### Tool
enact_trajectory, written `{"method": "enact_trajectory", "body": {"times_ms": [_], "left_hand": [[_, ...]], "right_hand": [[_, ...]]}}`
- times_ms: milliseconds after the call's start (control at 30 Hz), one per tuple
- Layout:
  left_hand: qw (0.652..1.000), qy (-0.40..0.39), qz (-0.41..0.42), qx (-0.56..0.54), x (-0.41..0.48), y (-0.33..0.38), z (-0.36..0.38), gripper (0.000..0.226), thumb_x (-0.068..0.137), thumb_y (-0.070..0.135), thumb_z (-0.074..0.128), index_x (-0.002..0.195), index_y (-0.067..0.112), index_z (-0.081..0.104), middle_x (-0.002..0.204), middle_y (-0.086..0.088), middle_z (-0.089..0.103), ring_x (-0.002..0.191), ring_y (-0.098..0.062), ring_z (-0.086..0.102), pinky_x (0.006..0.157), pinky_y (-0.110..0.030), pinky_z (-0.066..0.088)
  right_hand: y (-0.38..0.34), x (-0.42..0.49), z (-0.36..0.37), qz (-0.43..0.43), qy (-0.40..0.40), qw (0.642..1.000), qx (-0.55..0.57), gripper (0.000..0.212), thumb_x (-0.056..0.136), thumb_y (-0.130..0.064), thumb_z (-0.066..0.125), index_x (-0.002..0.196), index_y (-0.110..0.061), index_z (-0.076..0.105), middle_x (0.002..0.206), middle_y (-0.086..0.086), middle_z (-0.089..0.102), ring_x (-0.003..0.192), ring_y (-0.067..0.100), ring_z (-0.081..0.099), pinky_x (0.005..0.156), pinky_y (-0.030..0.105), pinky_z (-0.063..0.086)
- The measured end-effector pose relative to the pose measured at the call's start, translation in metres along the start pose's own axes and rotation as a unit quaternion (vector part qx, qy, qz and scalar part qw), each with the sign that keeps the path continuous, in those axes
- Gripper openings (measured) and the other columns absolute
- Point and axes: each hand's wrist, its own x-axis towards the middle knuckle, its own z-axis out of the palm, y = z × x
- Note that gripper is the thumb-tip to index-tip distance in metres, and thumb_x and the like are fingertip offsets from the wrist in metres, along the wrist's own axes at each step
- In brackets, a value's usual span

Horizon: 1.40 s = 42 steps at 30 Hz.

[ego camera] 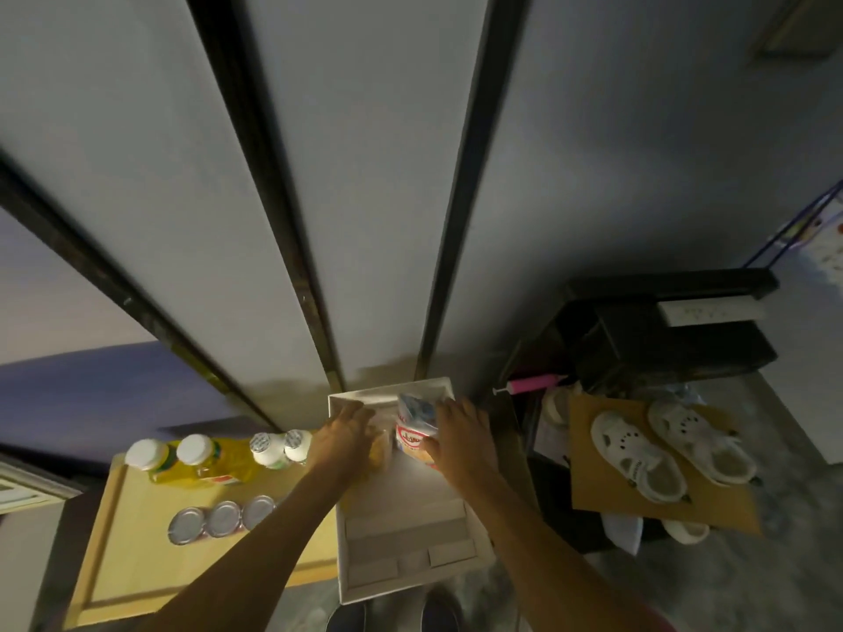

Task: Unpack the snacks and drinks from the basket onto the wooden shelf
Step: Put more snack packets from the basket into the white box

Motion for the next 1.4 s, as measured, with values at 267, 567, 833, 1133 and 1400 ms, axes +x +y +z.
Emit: {"method": "enact_trajectory", "body": {"times_ms": [267, 567, 833, 1133, 1400], "left_hand": [[0.996, 0.08, 0.033, -0.019, -0.032, -0.014, -0.091, 0.081, 0.095, 0.074, 0.054, 0.161, 0.032, 0.035, 0.17, 0.001, 0.035, 0.156, -0.023, 0.035, 0.123, -0.045, 0.039], [0.988, 0.153, 0.015, -0.006, -0.082, -0.028, -0.181, 0.116, 0.081, 0.101, 0.02, 0.169, 0.027, 0.013, 0.179, -0.004, 0.005, 0.165, -0.027, 0.002, 0.133, -0.05, 0.009], [0.972, 0.232, -0.035, -0.012, -0.183, -0.052, -0.216, 0.114, 0.081, 0.102, 0.025, 0.163, 0.024, 0.032, 0.172, -0.009, 0.028, 0.16, -0.032, 0.022, 0.13, -0.056, 0.024], [0.941, 0.307, -0.145, 0.008, -0.384, -0.073, -0.172, 0.103, 0.085, 0.097, 0.036, 0.156, 0.023, 0.044, 0.164, -0.008, 0.041, 0.154, -0.029, 0.034, 0.125, -0.05, 0.033], [0.905, 0.314, -0.286, 0.007, -0.557, -0.119, -0.137, 0.104, 0.082, 0.098, 0.036, 0.154, 0.024, 0.046, 0.163, -0.006, 0.04, 0.15, -0.028, 0.037, 0.125, -0.05, 0.033]], "right_hand": [[-0.015, -0.042, -0.093, 0.079, 0.089, 0.991, 0.056, 0.091, 0.089, -0.085, 0.047, 0.154, -0.021, 0.041, 0.159, 0.003, 0.048, 0.146, 0.022, 0.044, 0.117, 0.036, 0.039], [-0.065, -0.087, -0.193, 0.137, 0.13, 0.981, 0.035, 0.11, 0.087, -0.094, 0.027, 0.164, -0.015, 0.022, 0.172, 0.011, 0.025, 0.159, 0.033, 0.022, 0.125, 0.047, 0.026], [-0.102, -0.135, -0.228, 0.08, 0.151, 0.984, 0.043, 0.111, 0.087, -0.093, 0.032, 0.165, -0.014, 0.023, 0.171, 0.013, 0.027, 0.157, 0.035, 0.027, 0.125, 0.053, 0.03], [-0.168, -0.234, -0.188, -0.076, 0.142, 0.985, 0.059, 0.107, 0.089, -0.09, 0.036, 0.163, -0.013, 0.03, 0.167, 0.016, 0.036, 0.152, 0.035, 0.036, 0.121, 0.051, 0.038], [-0.272, -0.332, -0.136, -0.212, 0.13, 0.965, 0.081, 0.085, 0.085, -0.083, 0.044, 0.131, -0.014, 0.059, 0.126, 0.012, 0.068, 0.114, 0.034, 0.063, 0.094, 0.046, 0.053]]}}
